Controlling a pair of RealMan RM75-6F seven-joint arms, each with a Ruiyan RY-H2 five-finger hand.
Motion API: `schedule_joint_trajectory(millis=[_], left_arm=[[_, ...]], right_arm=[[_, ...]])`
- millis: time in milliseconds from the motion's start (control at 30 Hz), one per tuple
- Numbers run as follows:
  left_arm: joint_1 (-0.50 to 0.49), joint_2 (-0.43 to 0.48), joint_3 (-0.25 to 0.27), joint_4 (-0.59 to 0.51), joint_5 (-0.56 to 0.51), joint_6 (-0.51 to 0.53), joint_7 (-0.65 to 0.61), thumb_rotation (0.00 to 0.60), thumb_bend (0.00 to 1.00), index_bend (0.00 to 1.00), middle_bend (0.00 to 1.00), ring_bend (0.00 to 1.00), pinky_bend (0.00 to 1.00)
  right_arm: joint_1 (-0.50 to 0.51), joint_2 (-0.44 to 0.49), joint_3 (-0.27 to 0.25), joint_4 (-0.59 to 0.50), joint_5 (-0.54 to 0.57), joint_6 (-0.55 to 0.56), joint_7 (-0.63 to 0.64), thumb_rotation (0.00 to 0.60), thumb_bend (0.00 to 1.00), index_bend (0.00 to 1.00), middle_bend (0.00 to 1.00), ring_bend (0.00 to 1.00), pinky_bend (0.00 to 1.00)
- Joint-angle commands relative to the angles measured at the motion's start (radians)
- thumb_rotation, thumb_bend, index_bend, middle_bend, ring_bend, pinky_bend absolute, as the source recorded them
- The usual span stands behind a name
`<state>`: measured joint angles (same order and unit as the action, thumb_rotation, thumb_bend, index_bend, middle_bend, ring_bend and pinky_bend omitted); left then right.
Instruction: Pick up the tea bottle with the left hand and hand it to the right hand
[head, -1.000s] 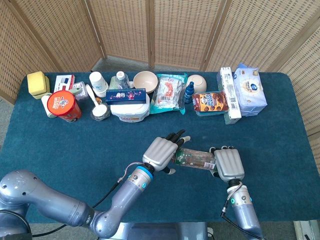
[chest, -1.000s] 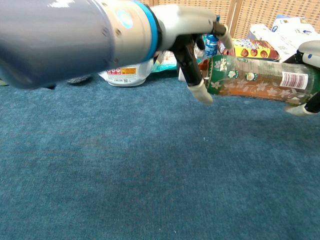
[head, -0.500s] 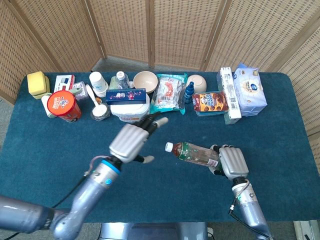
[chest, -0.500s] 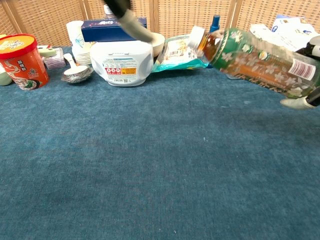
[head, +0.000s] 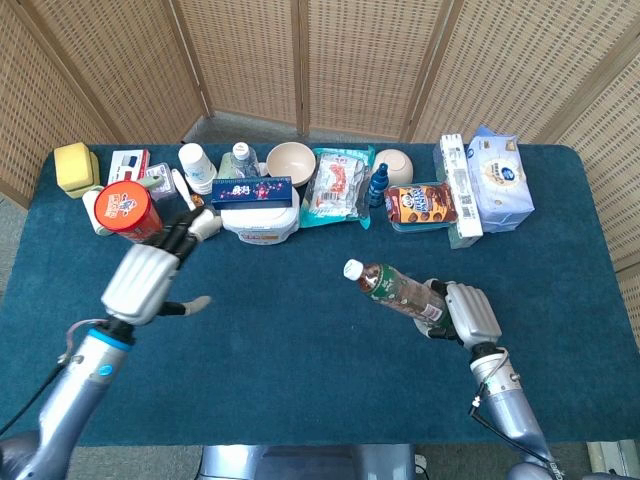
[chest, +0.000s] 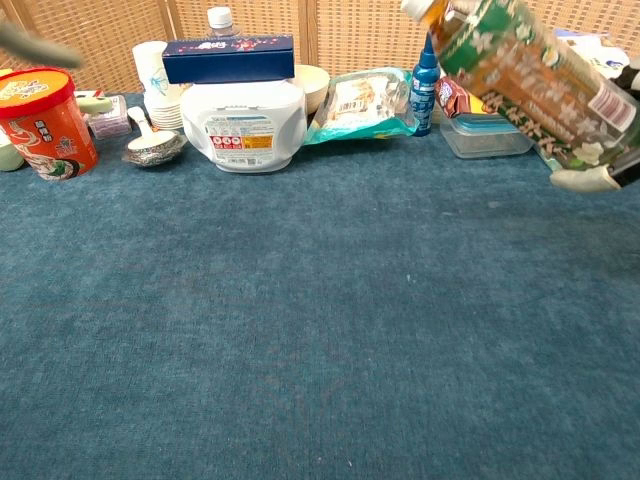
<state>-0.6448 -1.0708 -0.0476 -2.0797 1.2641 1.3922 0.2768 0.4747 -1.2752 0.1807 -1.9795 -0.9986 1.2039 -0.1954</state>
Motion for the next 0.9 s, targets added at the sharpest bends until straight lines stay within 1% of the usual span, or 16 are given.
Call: schedule_joint_trajectory(millis=[33,167,267,400,500,633,700,800,900], left_arm=[[0.108,0.051,0.062,0.086,0.066,0.075,-0.097,0.600,0.00,0.10,0.00,0.03,0.20],[0.217,0.074,0.101,0.172,0.104,0.150,-0.179,0.600,0.00,0.10,0.00,0.02,0.19],[0.284,0.074,0.123,0.214,0.116,0.191,-0.237,0.600,0.01,0.10,0.00,0.02,0.19],[0.340,0.072,0.144,0.249,0.129,0.214,-0.300,0.600,0.00,0.10,0.00,0.02,0.19],[0.380,0.064,0.161,0.280,0.146,0.235,-0.322,0.600,0.01,0.10,0.00,0.01,0.19],[0.427,0.045,0.168,0.324,0.179,0.251,-0.345,0.600,0.01,0.10,0.00,0.01,0.19],[0.445,0.041,0.172,0.341,0.186,0.250,-0.355,0.600,0.01,0.10,0.00,0.01,0.19],[0.457,0.044,0.163,0.349,0.193,0.247,-0.360,0.600,0.01,0.10,0.00,0.01,0.19],[0.465,0.049,0.151,0.350,0.196,0.241,-0.367,0.600,0.01,0.10,0.00,0.01,0.19]], right_arm=[[-0.010,0.005,0.017,0.010,-0.032,-0.019,0.072,0.600,0.75,0.71,0.62,0.42,0.42],[-0.019,0.003,0.034,0.024,-0.061,-0.034,0.163,0.600,0.75,0.71,0.62,0.42,0.41],[-0.026,-0.005,0.045,0.040,-0.092,-0.041,0.239,0.600,0.75,0.71,0.62,0.42,0.41],[-0.036,-0.027,0.061,0.063,-0.135,-0.044,0.351,0.600,0.75,0.71,0.62,0.41,0.41],[-0.041,-0.051,0.065,0.100,-0.175,-0.034,0.409,0.600,0.75,0.71,0.62,0.41,0.41],[-0.053,-0.092,0.076,0.156,-0.248,-0.013,0.557,0.600,0.75,0.71,0.61,0.40,0.40],[-0.062,-0.126,0.084,0.198,-0.288,0.024,0.617,0.600,0.75,0.71,0.61,0.40,0.40],[-0.069,-0.164,0.085,0.251,-0.335,0.063,0.684,0.600,0.75,0.71,0.61,0.40,0.40],[-0.076,-0.194,0.081,0.293,-0.363,0.092,0.722,0.600,0.75,0.70,0.61,0.39,0.40]])
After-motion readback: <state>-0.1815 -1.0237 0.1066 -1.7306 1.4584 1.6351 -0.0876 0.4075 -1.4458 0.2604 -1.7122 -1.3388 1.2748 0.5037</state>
